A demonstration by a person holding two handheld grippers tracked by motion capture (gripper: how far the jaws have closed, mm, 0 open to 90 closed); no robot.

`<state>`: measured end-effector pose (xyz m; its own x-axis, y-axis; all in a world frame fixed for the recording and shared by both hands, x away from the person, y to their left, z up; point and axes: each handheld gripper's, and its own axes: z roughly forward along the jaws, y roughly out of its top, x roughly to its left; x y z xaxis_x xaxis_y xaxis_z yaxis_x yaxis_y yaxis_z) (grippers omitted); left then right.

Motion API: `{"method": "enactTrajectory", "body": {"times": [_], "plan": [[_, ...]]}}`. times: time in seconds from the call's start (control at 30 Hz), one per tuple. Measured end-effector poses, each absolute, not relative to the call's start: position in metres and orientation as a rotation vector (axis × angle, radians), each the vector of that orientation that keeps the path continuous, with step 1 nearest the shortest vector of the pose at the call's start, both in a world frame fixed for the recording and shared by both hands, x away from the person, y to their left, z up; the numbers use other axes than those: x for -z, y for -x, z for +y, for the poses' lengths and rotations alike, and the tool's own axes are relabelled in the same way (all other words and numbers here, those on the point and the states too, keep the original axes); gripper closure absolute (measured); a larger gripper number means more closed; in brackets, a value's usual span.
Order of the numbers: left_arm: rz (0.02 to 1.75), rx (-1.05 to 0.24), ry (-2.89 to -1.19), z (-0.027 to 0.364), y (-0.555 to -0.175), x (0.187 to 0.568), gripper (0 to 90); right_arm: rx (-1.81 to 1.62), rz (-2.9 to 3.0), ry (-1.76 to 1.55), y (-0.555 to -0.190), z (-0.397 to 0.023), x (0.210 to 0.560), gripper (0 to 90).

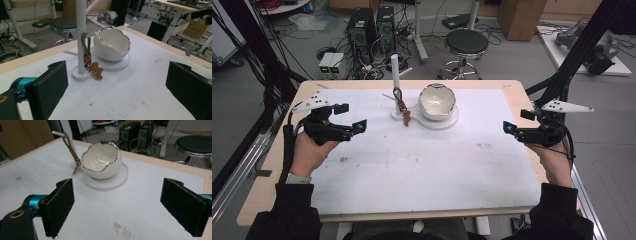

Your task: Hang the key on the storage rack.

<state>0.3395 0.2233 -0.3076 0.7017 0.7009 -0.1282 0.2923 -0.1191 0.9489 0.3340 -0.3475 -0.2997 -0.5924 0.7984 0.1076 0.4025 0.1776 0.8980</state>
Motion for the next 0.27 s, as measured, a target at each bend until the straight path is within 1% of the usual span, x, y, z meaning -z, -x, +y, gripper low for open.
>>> {"method": "enactTrajectory", "body": {"times": [0.27], "plan": [[0.809, -0.422, -1.713, 0.2242, -0.3403, 0.3079, 4.7, -1.403, 2.147, -1.089, -0.3366, -0.3421, 0.3025, 11.7]]}}
